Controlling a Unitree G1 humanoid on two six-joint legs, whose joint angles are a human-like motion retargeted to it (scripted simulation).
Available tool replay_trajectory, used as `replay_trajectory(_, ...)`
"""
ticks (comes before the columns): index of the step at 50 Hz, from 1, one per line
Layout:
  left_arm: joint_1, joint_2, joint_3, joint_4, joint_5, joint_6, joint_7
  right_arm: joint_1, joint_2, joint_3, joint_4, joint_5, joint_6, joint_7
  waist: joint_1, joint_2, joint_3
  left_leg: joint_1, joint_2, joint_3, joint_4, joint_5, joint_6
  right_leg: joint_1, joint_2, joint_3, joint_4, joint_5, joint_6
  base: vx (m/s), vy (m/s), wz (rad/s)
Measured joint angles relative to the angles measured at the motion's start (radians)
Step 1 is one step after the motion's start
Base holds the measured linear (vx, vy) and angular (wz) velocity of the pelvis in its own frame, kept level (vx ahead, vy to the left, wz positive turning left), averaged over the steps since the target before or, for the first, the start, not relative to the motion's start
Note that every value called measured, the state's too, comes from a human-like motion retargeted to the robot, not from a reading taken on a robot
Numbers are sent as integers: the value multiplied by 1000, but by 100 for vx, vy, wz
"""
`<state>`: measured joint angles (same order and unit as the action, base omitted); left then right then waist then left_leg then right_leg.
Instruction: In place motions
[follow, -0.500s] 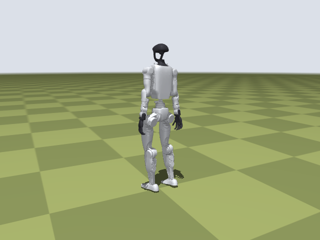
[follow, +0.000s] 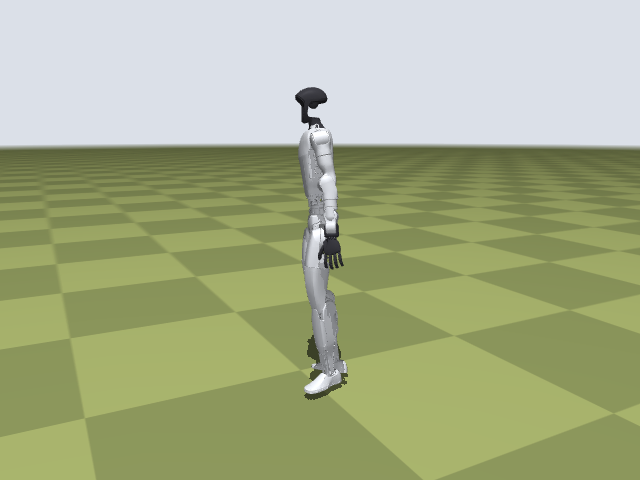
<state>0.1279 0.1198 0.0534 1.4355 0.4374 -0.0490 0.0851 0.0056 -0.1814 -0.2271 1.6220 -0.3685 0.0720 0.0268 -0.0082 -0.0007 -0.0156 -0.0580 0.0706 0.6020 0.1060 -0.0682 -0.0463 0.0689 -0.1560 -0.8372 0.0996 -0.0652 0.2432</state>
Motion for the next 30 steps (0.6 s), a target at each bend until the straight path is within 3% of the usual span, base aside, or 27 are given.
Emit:
replay_trajectory(3,4,3,14,21,-3,5,6,7,1,3,7,-12,-1,-8,0,-14,-24,35,11,136,-8,38,-3,20,11,-94,-13,24,17,-5,14,210)
replay_trajectory(5,2,5,24,38,-9,10,10,8,1,2,9,-24,-2,-9,0,-2,-39,38,16,161,-22,75,-84,27,48,-154,-26,40,19,-6,25,200)
replay_trajectory(7,0,2,33,56,-13,16,13,10,-3,-4,8,-35,-2,-7,15,-8,-50,30,-16,156,-55,44,-60,33,63,-195,-37,63,19,0,25,162)
replay_trajectory(10,6,-3,45,76,-14,24,14,18,-12,-14,1,-45,1,-5,43,-12,-56,9,-79,3,-119,67,-15,58,81,-243,-46,97,19,10,30,129)
replay_trajectory(15,35,-7,61,93,-14,31,17,18,-11,-14,-35,-47,-5,-5,56,-25,-60,-19,-110,-74,-135,81,20,86,75,-290,-34,179,19,12,32,104)
replay_trajectory(20,51,-4,67,113,-6,45,32,12,-10,4,-102,-53,-35,-12,58,7,-5,25,-101,-144,-117,48,46,160,42,-335,65,349,15,14,32,67)
replay_trajectory(25,61,2,82,130,-3,59,28,-6,-7,53,-157,-81,-45,-15,29,90,4,38,-28,-186,-121,37,56,107,-18,-188,325,482,-70,12,24,25)
replay_trajectory(27,54,13,85,126,8,68,25,-15,2,73,-170,-76,-50,-13,26,99,-9,14,-10,-185,-122,40,58,30,-25,-77,392,460,-2,-3,2,-5)
replay_trajectory(30,11,43,92,110,10,83,8,-43,27,92,-188,-69,-55,3,38,88,-23,-67,46,-171,-121,77,39,-172,86,180,391,380,19,-21,-31,-21)
